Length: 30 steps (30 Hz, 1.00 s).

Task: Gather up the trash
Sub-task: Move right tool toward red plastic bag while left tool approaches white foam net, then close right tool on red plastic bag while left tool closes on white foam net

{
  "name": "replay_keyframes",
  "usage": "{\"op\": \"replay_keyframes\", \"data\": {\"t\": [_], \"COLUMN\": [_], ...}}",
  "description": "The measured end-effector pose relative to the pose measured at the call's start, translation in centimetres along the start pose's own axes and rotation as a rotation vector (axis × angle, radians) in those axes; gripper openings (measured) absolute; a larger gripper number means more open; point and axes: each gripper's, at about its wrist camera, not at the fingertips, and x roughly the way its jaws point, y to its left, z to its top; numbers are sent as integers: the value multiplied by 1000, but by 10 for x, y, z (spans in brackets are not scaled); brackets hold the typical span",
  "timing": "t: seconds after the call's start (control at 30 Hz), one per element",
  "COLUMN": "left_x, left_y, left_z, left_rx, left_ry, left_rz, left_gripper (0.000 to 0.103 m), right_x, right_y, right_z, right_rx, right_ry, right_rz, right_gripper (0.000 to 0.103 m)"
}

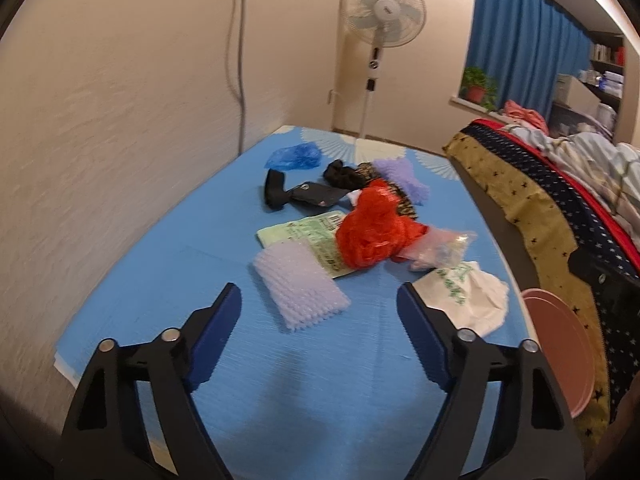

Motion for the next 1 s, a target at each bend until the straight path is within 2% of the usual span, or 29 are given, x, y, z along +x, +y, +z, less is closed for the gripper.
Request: {"op": "replay_keyframes", "data": {"t": [0.17, 0.57, 0.9, 1.0], "left_x": [20, 61, 76, 78], "left_y": [2, 16, 14, 15], "left_z": [0, 5, 0, 0], "left_rx": [-22, -84, -106, -107], "left_ry": [25, 94, 146, 144], "left_rz": [27, 88, 105, 109], "left_gripper": [69, 69, 69, 69], "right_x": [35, 119, 133, 126], "right_y": [-1, -3, 7, 8], "right_z": [5, -1, -8, -5], "right_rx": [69, 194, 154, 136], "right_ry": [23, 136, 166, 133], "right_rz": [55, 107, 125, 80], "right_gripper": [32, 37, 37, 37]}}
